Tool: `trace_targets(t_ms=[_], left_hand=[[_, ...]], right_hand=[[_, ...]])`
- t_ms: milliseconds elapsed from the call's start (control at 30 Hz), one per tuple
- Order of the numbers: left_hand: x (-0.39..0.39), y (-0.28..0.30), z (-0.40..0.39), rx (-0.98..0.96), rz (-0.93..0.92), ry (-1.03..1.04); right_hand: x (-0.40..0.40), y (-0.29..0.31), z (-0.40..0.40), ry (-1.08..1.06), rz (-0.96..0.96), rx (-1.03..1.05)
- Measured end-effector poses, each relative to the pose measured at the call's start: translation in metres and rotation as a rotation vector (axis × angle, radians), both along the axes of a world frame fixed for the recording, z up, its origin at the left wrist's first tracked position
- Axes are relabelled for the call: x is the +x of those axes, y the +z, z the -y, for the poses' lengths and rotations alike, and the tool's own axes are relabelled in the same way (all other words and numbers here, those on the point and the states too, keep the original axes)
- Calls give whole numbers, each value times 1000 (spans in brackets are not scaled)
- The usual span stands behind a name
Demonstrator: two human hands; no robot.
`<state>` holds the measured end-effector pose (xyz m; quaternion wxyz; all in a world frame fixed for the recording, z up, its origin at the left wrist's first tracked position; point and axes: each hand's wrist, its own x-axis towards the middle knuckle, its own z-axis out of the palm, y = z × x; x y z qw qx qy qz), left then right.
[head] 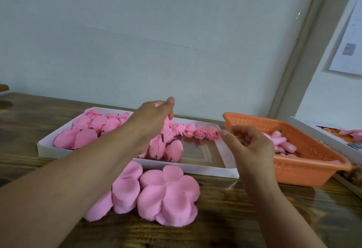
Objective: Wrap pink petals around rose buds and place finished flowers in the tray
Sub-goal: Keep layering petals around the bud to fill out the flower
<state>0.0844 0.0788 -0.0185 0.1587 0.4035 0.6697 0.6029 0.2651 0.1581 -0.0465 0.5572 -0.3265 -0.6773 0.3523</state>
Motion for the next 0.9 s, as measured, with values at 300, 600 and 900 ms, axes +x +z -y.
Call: trace_targets(t_ms=[300, 600, 900], left_hand=[[16, -30, -67, -269, -466, -155], [12, -50, -105, -501, -854, -182], [5, -70, -115, -527, -990, -137]], right_hand=[[9, -8, -28, -224, 94, 115], [13, -13, -36, -389, 233, 372], [14, -10, -32, -424, 329, 440]])
